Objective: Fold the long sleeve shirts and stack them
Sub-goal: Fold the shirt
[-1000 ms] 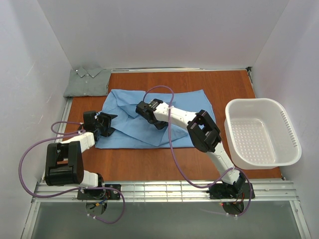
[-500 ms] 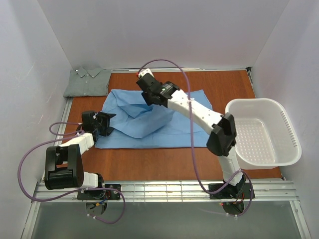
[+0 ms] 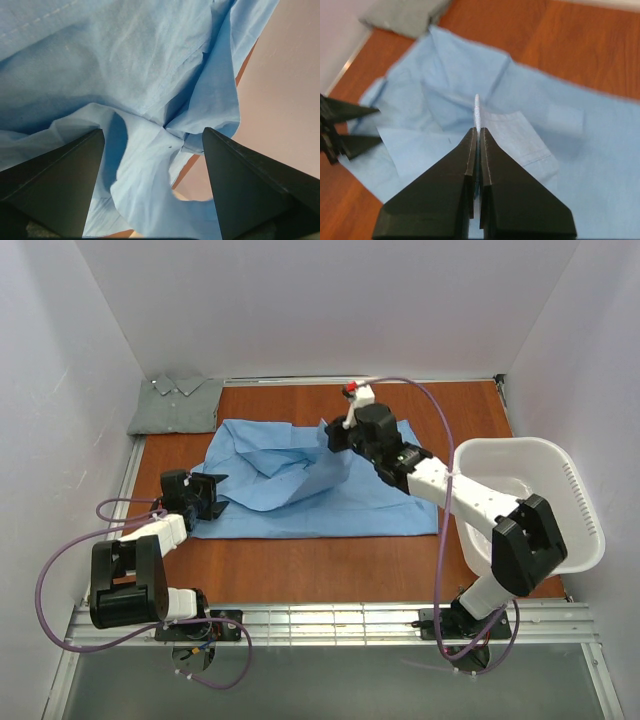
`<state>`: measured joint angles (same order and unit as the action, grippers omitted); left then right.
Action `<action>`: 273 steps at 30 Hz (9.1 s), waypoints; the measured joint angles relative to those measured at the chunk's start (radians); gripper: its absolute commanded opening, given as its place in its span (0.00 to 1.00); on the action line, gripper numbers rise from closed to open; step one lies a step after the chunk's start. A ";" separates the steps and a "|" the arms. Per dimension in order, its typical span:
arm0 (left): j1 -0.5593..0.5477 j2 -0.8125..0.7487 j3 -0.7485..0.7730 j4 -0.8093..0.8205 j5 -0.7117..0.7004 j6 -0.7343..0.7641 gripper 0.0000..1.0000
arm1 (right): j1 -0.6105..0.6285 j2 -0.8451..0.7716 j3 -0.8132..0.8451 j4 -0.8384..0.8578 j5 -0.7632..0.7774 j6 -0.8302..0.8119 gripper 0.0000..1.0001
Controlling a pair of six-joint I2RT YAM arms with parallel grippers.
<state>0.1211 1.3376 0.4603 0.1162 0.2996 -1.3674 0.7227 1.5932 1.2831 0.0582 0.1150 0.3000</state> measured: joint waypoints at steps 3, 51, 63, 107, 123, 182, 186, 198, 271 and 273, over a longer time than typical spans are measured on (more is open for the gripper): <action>0.005 -0.003 -0.015 0.008 0.001 -0.011 0.75 | -0.044 -0.092 -0.240 0.078 -0.041 0.056 0.01; 0.008 -0.238 0.219 -0.369 0.019 0.570 0.84 | 0.092 -0.232 -0.219 -0.838 0.095 0.394 0.55; -0.056 -0.348 0.137 -0.454 -0.096 0.757 0.84 | 0.186 -0.035 -0.170 -0.905 0.126 0.608 0.52; -0.145 -0.387 0.132 -0.452 -0.192 0.787 0.83 | 0.185 0.169 0.471 -1.007 0.308 0.454 0.01; -0.145 -0.393 0.132 -0.457 -0.254 0.783 0.83 | 0.153 0.334 0.682 -0.230 -0.055 0.133 0.01; -0.273 0.188 0.276 -0.133 -0.191 0.581 0.59 | -0.060 0.204 0.172 0.435 -0.248 0.382 0.01; -0.272 0.191 0.278 -0.107 -0.233 0.581 0.59 | -0.068 0.153 0.080 0.441 -0.251 0.373 0.01; -0.268 0.237 0.332 -0.041 -0.276 0.618 0.59 | -0.114 -0.053 -0.223 0.438 -0.257 0.343 0.01; -0.268 0.164 0.192 -0.142 -0.320 0.476 0.66 | -0.257 -0.555 -0.578 -0.473 0.021 0.340 0.01; -0.268 0.164 0.192 -0.143 -0.323 0.476 0.66 | -0.259 -0.550 -0.590 -0.483 0.034 0.340 0.01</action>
<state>-0.1471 1.5017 0.6521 -0.0269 -0.0231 -0.8909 0.4641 1.0435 0.6933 -0.4244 0.1493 0.6399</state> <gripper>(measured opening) 0.659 0.016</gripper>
